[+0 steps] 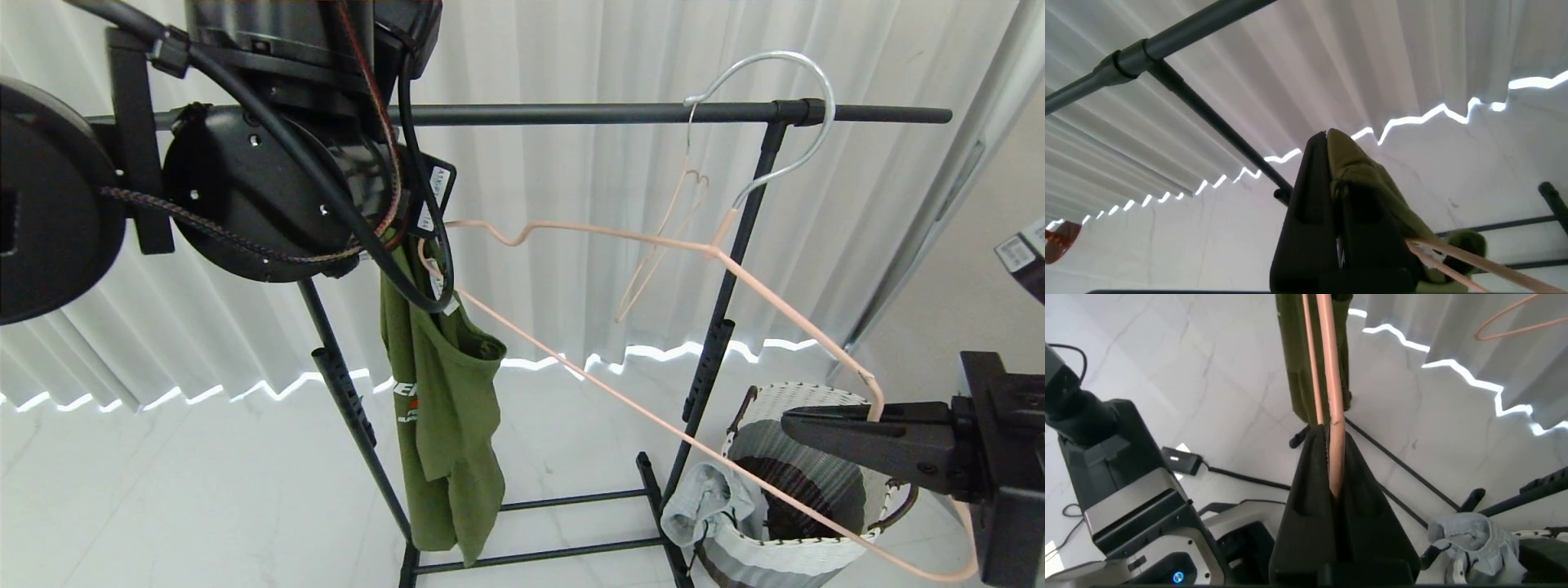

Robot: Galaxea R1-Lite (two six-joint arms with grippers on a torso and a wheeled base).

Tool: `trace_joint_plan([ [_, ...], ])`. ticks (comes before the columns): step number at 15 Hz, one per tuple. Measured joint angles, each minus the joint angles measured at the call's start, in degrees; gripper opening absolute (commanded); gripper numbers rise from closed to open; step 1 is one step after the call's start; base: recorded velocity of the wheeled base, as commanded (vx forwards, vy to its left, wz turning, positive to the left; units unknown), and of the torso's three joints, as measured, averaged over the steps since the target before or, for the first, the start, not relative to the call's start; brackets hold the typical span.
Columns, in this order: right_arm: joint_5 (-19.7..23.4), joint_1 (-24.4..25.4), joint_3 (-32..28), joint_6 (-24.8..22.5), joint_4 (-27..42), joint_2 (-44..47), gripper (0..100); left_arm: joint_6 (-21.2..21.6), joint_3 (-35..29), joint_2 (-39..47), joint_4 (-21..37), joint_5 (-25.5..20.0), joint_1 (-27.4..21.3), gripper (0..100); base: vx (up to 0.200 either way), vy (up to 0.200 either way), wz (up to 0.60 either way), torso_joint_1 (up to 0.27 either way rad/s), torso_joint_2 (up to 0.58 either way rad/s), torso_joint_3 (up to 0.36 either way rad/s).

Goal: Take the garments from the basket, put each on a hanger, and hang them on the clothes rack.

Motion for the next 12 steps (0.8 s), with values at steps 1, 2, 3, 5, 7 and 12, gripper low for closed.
trace_joint_plan([
  [1, -0.1, 0.0, 0.0, 0.0, -0.2, 0.2, 0, 0.0, 0.0, 0.0, 0.0, 0.0, -0.1, 0, 0.0, 0.0, 0.0, 0.0, 0.0, 0.0],
  [2, -0.2, 0.0, 0.0, 0.0, -1.2, 0.5, 0, 0.0, 0.0, 0.0, 0.0, 0.0, -0.2, 0, 0.0, 0.0, 0.0, 0.0, 0.0, 0.0],
  [3, -0.4, -0.2, 0.0, 0.0, -2.5, 0.8, 0, 0.0, 0.0, 0.0, 0.0, 0.0, -0.3, 0, 0.0, 0.0, 0.0, 0.0, 0.0, 0.0],
  [5, -0.9, -0.6, 0.1, 0.1, -5.9, 2.1, 0, 0.0, 0.0, 0.0, 0.0, 0.0, -0.8, 0, 0.0, 0.0, 0.0, 0.0, 0.0, 0.0],
  [7, -1.8, -0.7, 0.2, 0.1, -8.0, 3.4, 0, 0.0, 0.0, -0.1, 0.0, 0.0, -1.3, 0, 0.0, 0.0, 0.0, 0.0, 0.0, 0.0],
  [12, -2.0, -0.4, 0.0, 0.2, -9.5, 5.2, 0, -0.5, -0.3, -0.3, 0.0, 0.0, -5.5, 0, 0.0, 0.0, 0.0, 0.0, 0.0, 0.0],
])
